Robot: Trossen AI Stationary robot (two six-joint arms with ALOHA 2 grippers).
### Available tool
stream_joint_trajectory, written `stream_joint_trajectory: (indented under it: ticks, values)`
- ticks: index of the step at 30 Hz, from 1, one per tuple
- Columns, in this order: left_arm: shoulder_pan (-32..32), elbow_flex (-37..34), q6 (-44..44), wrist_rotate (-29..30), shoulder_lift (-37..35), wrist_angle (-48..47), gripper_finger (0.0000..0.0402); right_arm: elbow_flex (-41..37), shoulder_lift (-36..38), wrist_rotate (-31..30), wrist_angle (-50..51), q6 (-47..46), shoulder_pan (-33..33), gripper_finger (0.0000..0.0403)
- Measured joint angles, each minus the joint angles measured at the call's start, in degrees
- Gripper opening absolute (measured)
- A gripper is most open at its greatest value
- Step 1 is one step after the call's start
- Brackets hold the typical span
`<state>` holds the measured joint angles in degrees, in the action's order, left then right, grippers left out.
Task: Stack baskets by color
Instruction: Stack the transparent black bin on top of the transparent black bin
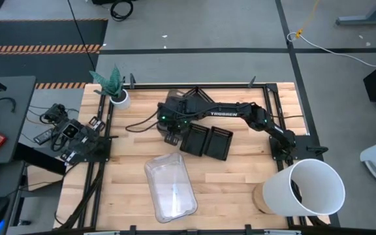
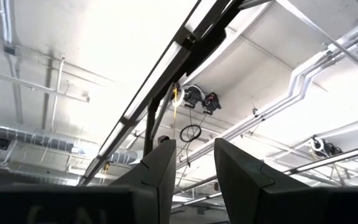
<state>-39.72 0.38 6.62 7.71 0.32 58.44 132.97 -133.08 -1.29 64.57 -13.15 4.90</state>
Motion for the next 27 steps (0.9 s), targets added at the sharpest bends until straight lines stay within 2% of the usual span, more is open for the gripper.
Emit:
stream_joint_trajectory:
  ticks: [5,8,13,17,22,27]
  values:
    - [0.01,0.0,-0.09,0.22,0.0,-0.19,0.0117,0.0,0.0,2.73,2.01,0.06,0.81,0.0032]
    - [0.01,0.0,-1.37,0.22,0.0,-0.2,0.0117,0.0,0.0,2.92,2.45,0.07,0.93,0.0066]
    - [0.02,0.0,-1.5,0.22,0.0,-0.23,0.0117,0.0,0.16,7.13,0.47,0.08,0.89,0.0128]
    - [0.0,0.0,-1.52,0.22,0.0,-0.42,0.0117,0.0,1.26,7.06,1.5,0.22,0.93,0.0162]
    - [0.0,0.0,-1.47,1.6,-0.01,-1.96,0.0117,0.06,4.9,4.22,1.46,1.13,0.93,0.0178]
    - [0.0,0.0,-1.5,7.14,-0.02,-5.98,0.0117,0.08,8.23,0.51,6.13,-0.76,-0.47,0.0177]
